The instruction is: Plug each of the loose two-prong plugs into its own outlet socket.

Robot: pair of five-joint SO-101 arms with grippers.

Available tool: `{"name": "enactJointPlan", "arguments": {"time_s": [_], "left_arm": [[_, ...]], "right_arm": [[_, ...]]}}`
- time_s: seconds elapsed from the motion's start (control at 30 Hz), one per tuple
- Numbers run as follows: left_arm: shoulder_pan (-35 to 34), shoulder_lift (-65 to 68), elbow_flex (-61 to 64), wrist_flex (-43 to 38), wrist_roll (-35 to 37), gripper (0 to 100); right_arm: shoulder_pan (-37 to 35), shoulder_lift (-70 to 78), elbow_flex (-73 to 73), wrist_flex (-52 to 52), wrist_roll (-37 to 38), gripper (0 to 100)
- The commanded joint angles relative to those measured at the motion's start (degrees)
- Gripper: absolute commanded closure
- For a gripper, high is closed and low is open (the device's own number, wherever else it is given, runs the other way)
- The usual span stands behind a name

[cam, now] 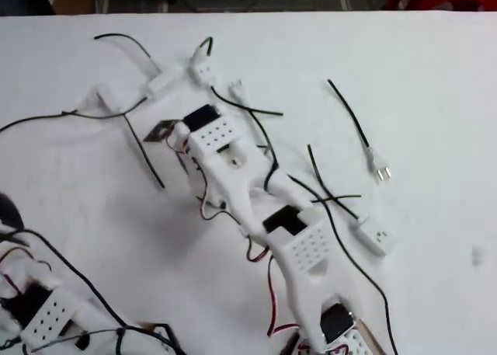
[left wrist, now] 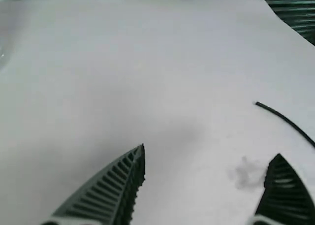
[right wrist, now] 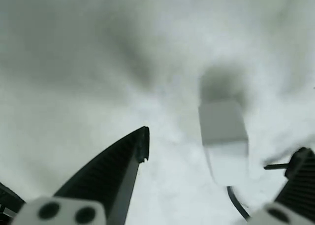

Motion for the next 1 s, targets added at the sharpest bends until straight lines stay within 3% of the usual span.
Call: {"name": "enactJointPlan", "arguments": {"time_s": [0.0,0.2,0.37,0.5,0.6,0.83,0.97], "left_arm": [[-4.09,-0.84,-0.35,-0.44,0.18,62],[-7.96,-0.84,-0.26,-0.44,0.09,62],[-7.96,-0.84,-0.09,-0.35,-5.54,62],[-7.96,-0.84,0.0,0.0,-4.48,62],[-7.96,-0.84,0.09,0.09,-4.48,62],[-7.16,-0.84,0.97,-0.35,-4.57,62],[-7.16,-0.84,1.05,-0.35,-4.57,62]], "right_arm": [[-1.89,-0.48,3.08,0.66,0.18,56.9],[-10.07,-4.97,10.99,0.75,0.09,56.9],[-15.78,-11.47,19.08,0.75,0.09,56.9],[-15.78,-16.48,20.75,0.75,0.44,56.9],[-11.47,-20.44,20.57,0.66,1.58,56.9],[2.51,-25.45,20.92,0.66,31.74,56.9],[8.84,-25.54,22.77,0.66,52.92,56.9]]}}
